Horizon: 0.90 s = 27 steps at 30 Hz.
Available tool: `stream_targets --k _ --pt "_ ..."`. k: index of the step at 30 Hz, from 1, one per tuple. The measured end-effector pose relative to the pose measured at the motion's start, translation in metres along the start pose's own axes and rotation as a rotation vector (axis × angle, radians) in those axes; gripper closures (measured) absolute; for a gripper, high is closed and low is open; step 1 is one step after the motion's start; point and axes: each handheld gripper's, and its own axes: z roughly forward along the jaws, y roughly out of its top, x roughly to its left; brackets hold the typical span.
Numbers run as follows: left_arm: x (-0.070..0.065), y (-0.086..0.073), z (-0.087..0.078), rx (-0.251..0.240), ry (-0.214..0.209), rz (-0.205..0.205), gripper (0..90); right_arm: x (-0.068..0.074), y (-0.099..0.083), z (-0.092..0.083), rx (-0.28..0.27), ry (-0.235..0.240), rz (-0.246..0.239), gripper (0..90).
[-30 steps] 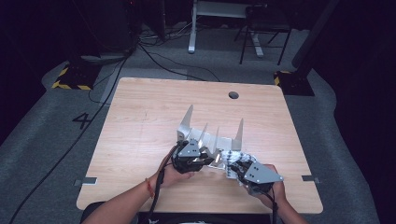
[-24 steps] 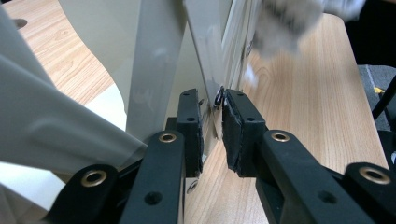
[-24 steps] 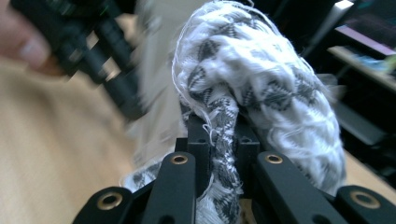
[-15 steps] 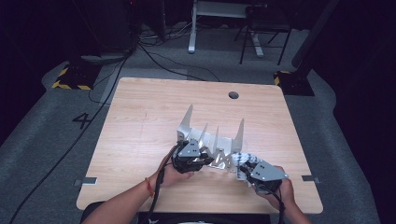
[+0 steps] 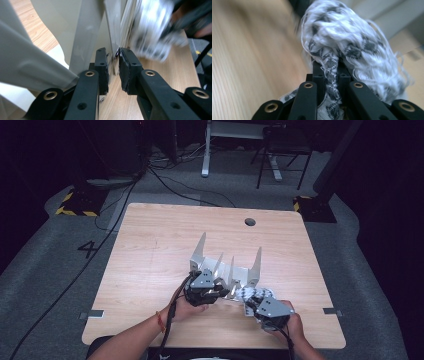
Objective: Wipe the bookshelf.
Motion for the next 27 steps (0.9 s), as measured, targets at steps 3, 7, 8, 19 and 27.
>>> stream_targets --k 3,7,8,19,27 --pt "-0.004 0.0 0.002 -0.006 0.008 -0.01 77.0 -0.005 0.008 -0.011 -0.05 -0.029 0.021 82.6" --pt "-0.006 0.001 0.001 -0.006 0.021 0.003 72.4 0.001 -0.003 0.004 0.027 -0.013 -0.023 82.8" --pt "-0.007 0.001 0.001 -0.006 0.027 0.009 71.3 0.003 -0.008 0.009 0.053 0.001 -0.023 82.8" --pt "-0.019 0.004 0.001 0.019 0.094 0.0 45.3 0.003 -0.026 0.031 0.151 0.04 0.012 82.7" --pt "-0.034 0.014 0.001 0.002 0.163 -0.075 36.3 0.009 -0.019 0.031 0.127 0.054 0.005 82.5"
